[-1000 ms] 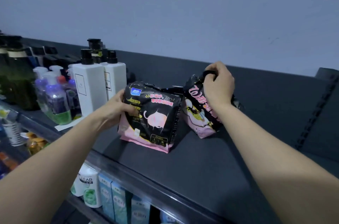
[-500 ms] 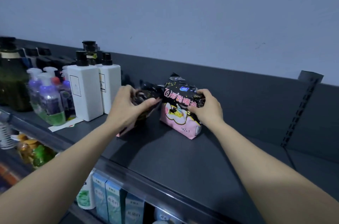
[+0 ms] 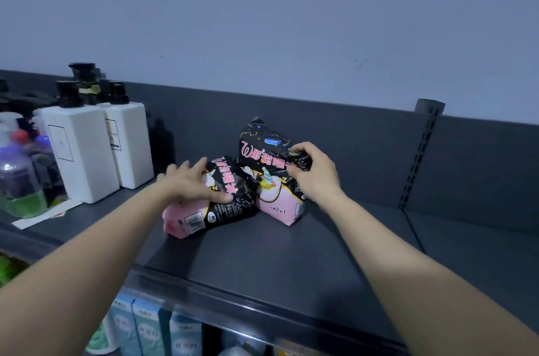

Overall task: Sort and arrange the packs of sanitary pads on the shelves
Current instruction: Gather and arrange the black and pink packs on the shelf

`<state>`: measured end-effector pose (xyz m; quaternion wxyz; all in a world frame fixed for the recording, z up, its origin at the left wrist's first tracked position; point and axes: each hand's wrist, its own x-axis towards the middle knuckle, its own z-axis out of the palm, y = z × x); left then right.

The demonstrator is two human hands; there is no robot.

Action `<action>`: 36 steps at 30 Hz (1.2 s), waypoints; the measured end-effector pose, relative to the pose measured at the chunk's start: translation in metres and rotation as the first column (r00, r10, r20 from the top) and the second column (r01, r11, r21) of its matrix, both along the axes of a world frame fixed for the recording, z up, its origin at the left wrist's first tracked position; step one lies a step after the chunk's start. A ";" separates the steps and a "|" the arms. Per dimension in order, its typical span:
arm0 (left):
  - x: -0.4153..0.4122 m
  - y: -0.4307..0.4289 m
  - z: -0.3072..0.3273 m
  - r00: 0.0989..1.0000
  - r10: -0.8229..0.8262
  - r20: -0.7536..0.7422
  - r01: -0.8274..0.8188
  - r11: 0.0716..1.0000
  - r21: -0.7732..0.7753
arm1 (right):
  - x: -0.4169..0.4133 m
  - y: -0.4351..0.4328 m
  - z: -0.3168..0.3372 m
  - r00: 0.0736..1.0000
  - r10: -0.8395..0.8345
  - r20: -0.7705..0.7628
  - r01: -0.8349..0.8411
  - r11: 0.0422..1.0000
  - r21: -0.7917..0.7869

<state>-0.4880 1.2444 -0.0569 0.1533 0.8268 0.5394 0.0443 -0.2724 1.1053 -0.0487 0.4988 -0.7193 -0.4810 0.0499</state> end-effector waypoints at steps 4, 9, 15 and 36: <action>0.022 0.004 0.013 0.992 -0.056 -0.115 0.067 0.993 0.094 | 0.014 -0.018 -0.002 0.998 -0.037 -0.060 0.038 0.999 0.021; 0.041 0.007 0.016 0.996 0.008 0.086 0.003 0.993 -0.121 | 0.027 -0.043 -0.005 0.990 -0.096 -0.099 0.102 0.993 0.057; 0.058 -0.006 0.019 0.995 -0.004 0.100 0.018 0.991 -0.132 | 0.040 -0.075 -0.008 0.978 -0.182 -0.100 0.191 0.978 0.089; 0.234 -0.229 0.042 0.496 -0.114 0.861 0.486 0.858 -0.166 | 0.156 -0.365 0.034 0.752 -0.652 -0.092 0.655 0.726 0.211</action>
